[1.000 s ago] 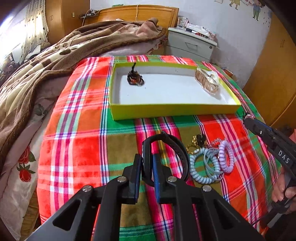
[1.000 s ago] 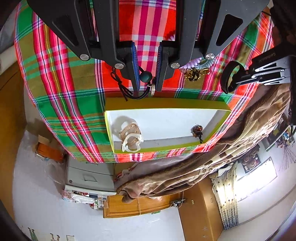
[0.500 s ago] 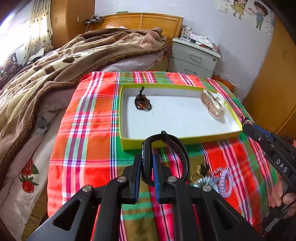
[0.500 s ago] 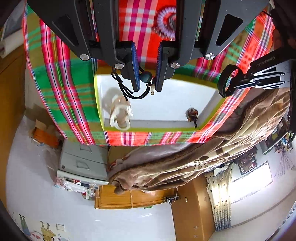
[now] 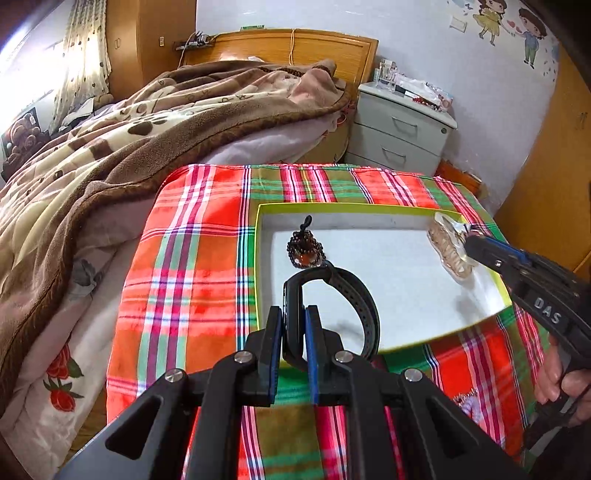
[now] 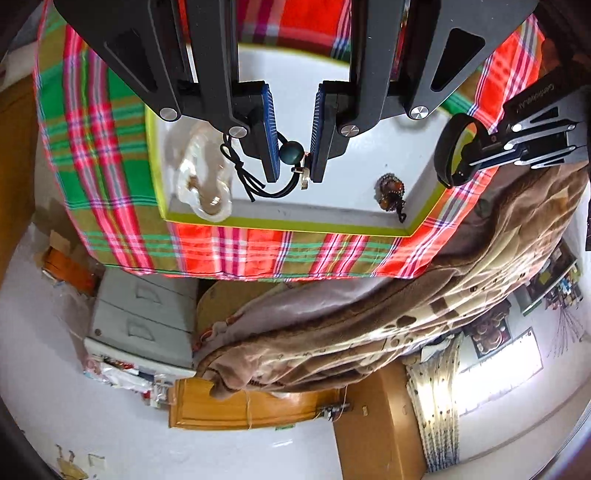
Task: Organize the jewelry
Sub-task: 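Carry both black bracelets into the box and open both grippers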
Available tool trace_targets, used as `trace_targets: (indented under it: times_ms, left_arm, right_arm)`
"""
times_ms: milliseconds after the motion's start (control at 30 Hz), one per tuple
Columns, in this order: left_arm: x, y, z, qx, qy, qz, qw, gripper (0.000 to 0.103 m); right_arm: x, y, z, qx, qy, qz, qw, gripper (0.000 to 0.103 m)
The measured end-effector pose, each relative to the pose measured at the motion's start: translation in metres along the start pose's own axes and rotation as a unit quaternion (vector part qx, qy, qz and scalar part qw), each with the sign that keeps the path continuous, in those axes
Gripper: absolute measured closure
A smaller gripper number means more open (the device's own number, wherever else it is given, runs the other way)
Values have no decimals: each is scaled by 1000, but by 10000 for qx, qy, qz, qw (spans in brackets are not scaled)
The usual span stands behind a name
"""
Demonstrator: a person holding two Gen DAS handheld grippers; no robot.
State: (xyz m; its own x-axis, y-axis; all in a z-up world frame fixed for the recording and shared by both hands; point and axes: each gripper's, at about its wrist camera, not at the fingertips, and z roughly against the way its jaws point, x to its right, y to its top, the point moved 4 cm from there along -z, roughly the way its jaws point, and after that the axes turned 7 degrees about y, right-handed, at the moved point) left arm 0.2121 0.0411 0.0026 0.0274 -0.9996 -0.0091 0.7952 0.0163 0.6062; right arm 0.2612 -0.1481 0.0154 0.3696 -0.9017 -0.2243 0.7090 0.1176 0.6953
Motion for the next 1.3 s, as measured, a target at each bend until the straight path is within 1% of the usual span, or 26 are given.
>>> trace_targets:
  times_ms: [167, 267, 567, 667, 767, 867, 967, 1067, 1300]
  left_arm:
    - [2, 8, -16, -74, 45, -6, 10000, 90]
    - [4, 12, -22, -104, -11, -6, 9999, 90]
    - [12, 20, -42, -201, 10, -104, 9997, 90]
    - [13, 20, -51, -292, 36, -105, 9995, 90]
    - [14, 20, -53, -251, 141, -178, 9994, 90]
    - [14, 19, -58, -327, 85, -162, 9993, 90]
    - [15, 18, -60, -318, 202, -208, 9991, 90]
    - [15, 17, -63, -373, 163, -185, 9990, 90]
    - [15, 17, -65, -392, 199, -189, 9989, 90]
  right_arm:
    - [-3, 8, -27, -237, 43, 100, 9997, 86]
    - [-5, 11, -40, -350, 66, 168, 9992, 86]
    - [-9, 17, -74, -692, 149, 298, 9971, 86]
    - [-8, 18, -80, -750, 153, 301, 9966, 86]
    - [-8, 18, -85, -819, 133, 307, 9961, 86]
    - [-8, 18, -91, -868, 115, 330, 9956, 86]
    - [-8, 17, -94, -899, 99, 318, 9954, 86]
    - [-9, 17, -96, -923, 70, 360, 9951, 86]
    - [-9, 16, -101, -1052, 31, 357, 9938, 86]
